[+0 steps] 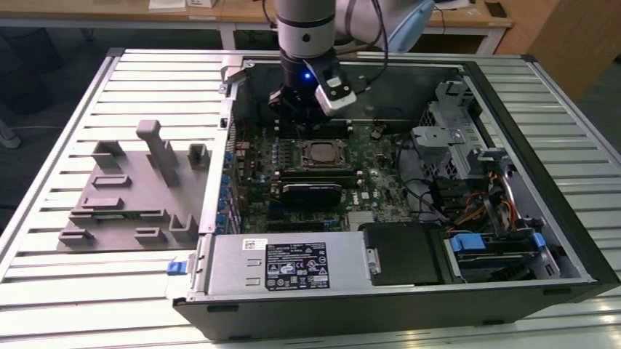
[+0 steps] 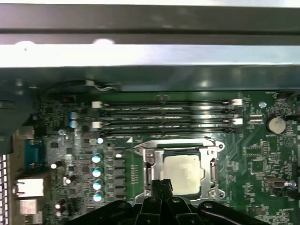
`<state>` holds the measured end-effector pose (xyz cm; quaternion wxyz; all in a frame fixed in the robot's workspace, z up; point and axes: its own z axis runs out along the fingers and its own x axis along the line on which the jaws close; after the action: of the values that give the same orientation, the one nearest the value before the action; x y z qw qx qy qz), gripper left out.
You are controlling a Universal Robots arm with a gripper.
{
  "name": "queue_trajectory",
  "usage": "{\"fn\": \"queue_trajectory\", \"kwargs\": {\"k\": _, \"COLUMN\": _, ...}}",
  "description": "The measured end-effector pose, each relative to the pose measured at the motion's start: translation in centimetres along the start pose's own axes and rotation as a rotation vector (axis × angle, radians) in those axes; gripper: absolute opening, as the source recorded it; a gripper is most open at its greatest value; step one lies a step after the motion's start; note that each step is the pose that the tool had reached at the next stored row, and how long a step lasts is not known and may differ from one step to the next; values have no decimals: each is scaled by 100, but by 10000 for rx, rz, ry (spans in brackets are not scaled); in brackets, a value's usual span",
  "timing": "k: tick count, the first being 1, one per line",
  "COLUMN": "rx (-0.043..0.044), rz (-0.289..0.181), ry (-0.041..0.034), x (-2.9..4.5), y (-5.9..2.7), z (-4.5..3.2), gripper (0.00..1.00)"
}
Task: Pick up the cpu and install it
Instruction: 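Install the first cpu locking lever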
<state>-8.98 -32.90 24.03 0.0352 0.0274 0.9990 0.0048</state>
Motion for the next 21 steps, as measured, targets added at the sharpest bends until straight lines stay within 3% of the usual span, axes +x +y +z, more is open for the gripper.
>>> {"fn": "queue_trajectory", "kwargs": {"k": 6, "rx": -12, "rz": -2, "ry": -221, "x": 175, "y": -10, "z": -11, "gripper": 11}}
{"fn": "queue_trajectory", "kwargs": {"k": 10, "rx": -18, "rz": -2, "ry": -325, "x": 264, "y": -15, "z": -17, "gripper": 11}}
{"fn": "queue_trajectory", "kwargs": {"k": 18, "rx": -35, "rz": -2, "ry": -355, "x": 296, "y": -17, "z": -19, "gripper": 11}}
{"fn": "queue_trajectory", "kwargs": {"k": 21, "rx": -354, "rz": 27, "ry": -339, "x": 296, "y": -19, "z": -18, "gripper": 11}}
